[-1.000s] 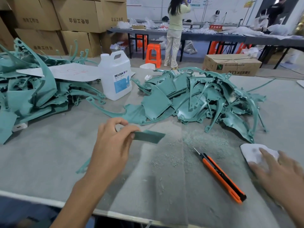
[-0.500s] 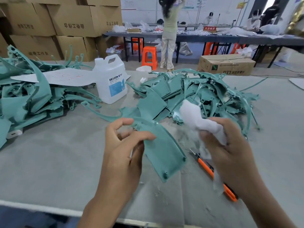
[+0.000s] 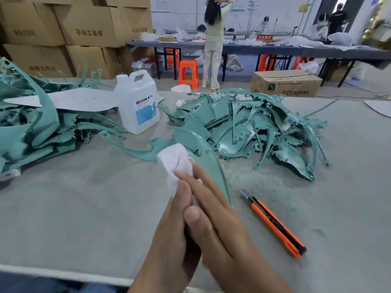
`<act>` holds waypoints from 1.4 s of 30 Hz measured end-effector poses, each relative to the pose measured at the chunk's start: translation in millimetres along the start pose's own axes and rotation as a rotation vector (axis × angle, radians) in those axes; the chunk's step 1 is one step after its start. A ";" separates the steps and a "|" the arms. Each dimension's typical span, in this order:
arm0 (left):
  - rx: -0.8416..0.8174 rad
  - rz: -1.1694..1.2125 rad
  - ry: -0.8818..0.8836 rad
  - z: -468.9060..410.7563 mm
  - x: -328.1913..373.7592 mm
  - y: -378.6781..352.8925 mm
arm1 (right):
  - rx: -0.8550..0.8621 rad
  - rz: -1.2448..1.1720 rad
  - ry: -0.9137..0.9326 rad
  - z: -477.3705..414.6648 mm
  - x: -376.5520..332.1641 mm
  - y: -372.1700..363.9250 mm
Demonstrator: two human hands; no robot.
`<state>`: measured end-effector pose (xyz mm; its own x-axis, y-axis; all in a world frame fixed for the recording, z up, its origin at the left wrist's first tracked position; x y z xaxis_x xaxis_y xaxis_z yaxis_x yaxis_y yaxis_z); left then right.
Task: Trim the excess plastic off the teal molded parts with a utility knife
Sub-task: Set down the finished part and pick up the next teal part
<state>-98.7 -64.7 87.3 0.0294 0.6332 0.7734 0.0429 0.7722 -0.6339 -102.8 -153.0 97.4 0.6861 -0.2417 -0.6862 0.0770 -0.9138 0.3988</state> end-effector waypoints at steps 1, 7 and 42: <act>-0.017 0.102 0.054 -2.4 -4.2 1.3 | 0.009 0.066 -0.007 -4.0 7.6 4.4; -0.160 -0.138 -0.207 13.6 13.6 2.2 | 0.231 0.029 -0.379 -27.4 57.1 46.0; 0.101 0.110 0.259 -7.0 -46.4 28.4 | 0.368 0.419 -0.370 -0.5 75.3 47.1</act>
<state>-91.9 -72.5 33.5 0.2825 0.6893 0.6672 -0.0734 0.7090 -0.7014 -47.1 -214.0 64.9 0.3060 -0.6368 -0.7077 -0.4390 -0.7540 0.4886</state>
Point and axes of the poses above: each hand's wrist, its own z-axis away from the middle knuckle, its own y-axis out of the back of the hand, x = y × z, the point moved 3 cm from there along -z, towards the middle knuckle, and after that the axes turned 2 degrees about y, right-handed, at the moved point
